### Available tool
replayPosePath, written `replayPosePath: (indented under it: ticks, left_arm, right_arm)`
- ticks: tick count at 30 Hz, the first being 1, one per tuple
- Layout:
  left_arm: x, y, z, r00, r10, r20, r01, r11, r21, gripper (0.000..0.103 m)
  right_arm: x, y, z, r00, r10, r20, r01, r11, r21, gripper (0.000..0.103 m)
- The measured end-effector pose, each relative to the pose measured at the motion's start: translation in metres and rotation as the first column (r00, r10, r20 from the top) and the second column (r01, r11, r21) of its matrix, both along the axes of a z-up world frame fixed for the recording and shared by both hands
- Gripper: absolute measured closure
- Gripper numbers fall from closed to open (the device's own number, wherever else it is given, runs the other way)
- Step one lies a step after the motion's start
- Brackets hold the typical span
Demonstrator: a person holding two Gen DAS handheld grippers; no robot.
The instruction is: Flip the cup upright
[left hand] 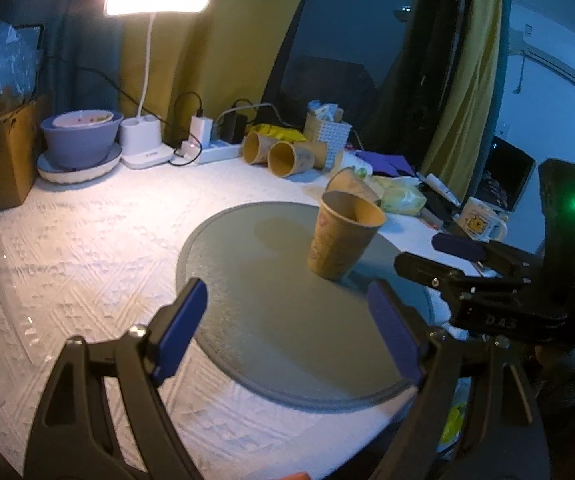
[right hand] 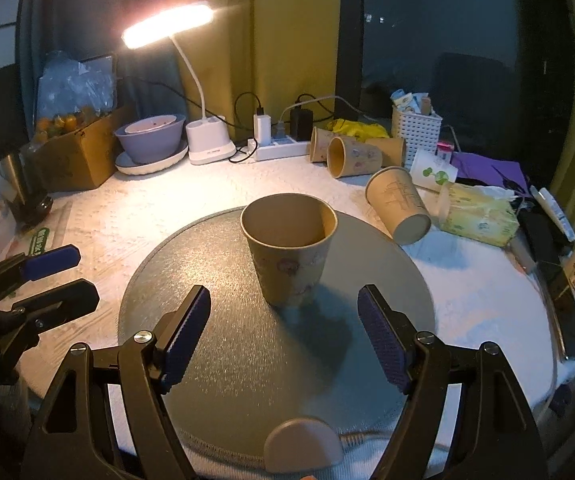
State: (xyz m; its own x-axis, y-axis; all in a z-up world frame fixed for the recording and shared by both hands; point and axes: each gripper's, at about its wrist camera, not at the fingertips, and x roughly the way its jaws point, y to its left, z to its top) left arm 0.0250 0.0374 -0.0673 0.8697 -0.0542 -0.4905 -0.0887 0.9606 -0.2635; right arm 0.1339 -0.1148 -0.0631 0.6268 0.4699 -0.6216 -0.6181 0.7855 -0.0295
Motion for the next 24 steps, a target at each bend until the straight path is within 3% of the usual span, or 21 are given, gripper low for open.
replayPosePath:
  ticks: [24]
  left_arm:
    - [-0.039,-0.04,0.053,0.989,-0.05,0.141,0.035,0.994,0.107,0.019]
  right_arm:
    - [-0.054,-0.039,0.056,0.997,-0.02,0.075,0.013,0.996,0.091,0.024]
